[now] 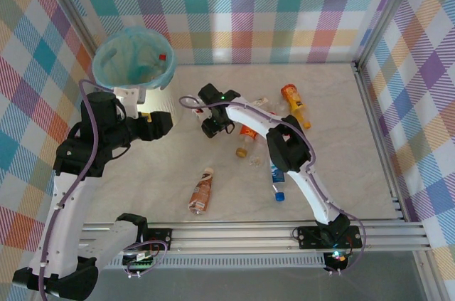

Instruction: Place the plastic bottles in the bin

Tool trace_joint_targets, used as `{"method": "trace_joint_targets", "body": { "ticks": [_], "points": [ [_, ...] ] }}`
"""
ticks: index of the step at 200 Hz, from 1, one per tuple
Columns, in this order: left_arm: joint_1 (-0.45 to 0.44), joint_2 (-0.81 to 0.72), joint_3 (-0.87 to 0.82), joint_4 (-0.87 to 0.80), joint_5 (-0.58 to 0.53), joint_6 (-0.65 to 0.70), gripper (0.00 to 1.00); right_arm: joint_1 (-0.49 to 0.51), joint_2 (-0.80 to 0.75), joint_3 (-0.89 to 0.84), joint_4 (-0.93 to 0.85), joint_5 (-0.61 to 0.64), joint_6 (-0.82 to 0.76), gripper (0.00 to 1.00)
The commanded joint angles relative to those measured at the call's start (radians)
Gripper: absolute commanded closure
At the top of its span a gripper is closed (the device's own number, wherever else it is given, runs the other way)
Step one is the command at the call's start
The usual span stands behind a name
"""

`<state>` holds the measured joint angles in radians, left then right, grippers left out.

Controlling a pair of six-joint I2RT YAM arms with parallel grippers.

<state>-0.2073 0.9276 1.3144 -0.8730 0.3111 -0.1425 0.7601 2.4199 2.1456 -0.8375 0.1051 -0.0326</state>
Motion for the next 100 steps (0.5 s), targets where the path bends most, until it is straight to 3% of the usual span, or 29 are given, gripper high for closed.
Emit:
{"method": "trace_joint_targets", "body": {
  "ticks": [1,55,100],
  "points": [
    [-0.007,-0.009,0.03,-0.029,-0.017,-0.018,0.25,-0.004,-0.143,-0.04,0.005,-0.044,0.034,0.43],
    [-0.007,-0.004,0.07,-0.011,0.001,-0.086,0.25,-0.004,-0.381,-0.267,0.101,-0.079,0.092,0.44],
    [-0.013,0.031,0.109,0.048,0.055,-0.158,0.25,-0.004,-0.667,-0.544,0.197,-0.101,0.151,0.45]
  ]
}}
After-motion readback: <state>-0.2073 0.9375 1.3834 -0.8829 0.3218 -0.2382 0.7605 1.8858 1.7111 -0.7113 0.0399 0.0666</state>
